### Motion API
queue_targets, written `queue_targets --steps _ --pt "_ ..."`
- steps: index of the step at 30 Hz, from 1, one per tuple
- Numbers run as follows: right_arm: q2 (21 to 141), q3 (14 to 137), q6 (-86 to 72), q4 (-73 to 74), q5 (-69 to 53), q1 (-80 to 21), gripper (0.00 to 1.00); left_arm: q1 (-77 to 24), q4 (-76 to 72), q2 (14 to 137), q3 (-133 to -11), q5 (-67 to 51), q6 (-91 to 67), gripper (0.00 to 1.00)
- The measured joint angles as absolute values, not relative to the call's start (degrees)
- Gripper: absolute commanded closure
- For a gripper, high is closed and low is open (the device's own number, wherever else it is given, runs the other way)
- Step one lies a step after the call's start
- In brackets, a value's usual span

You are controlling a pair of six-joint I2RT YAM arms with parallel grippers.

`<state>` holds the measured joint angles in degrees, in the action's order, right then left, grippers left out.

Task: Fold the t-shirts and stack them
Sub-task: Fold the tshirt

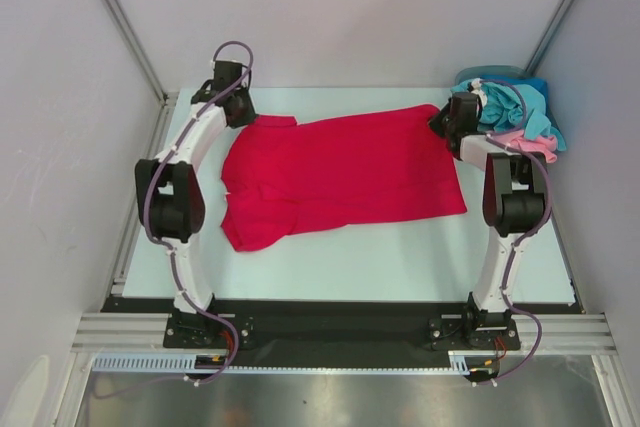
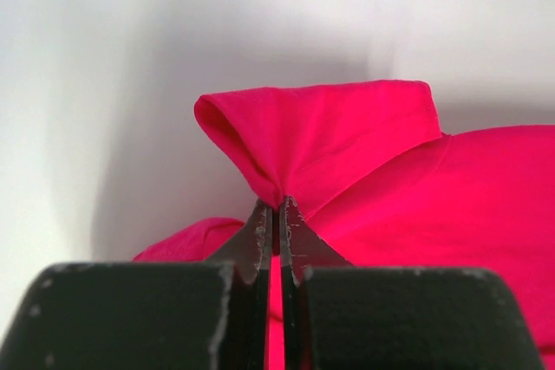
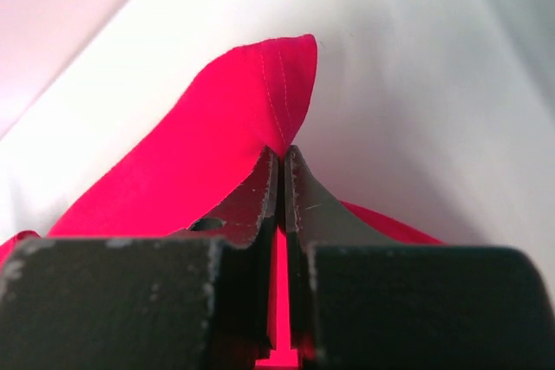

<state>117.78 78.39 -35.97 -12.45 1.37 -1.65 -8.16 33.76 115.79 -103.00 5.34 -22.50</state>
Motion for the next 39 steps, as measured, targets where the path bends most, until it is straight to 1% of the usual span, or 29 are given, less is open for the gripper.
queue_targets --steps 5,16,26,34,37,39 --pt "114.96 75.81 -35.99 -13.69 2.17 -1.72 1.00 -8.27 33.21 110.48 -99.13 5.34 -22.57 1.00" --pt "106.50 62.46 -38.37 -14.87 4.29 -1.54 1.00 -8.34 32.71 100.09 -86.21 5.39 -24.05 1.00" --pt "99.07 55.83 -39.59 -15.75 4.62 -1.02 1.00 -8.62 32.21 89.30 -75.64 5.08 -25.23 1.00" --pt "96.95 51.88 -40.56 -16.29 4.62 -0.86 1.00 -10.17 32.05 85.84 -69.97 4.78 -26.76 1.00" --pt "96.95 51.29 -40.91 -16.25 4.56 -0.84 0.95 -10.70 32.16 85.69 -68.95 4.78 -27.05 1.00" --pt "96.95 51.18 -41.25 -16.29 4.51 -0.80 0.95 -11.20 32.25 85.69 -68.12 4.80 -27.18 1.00"
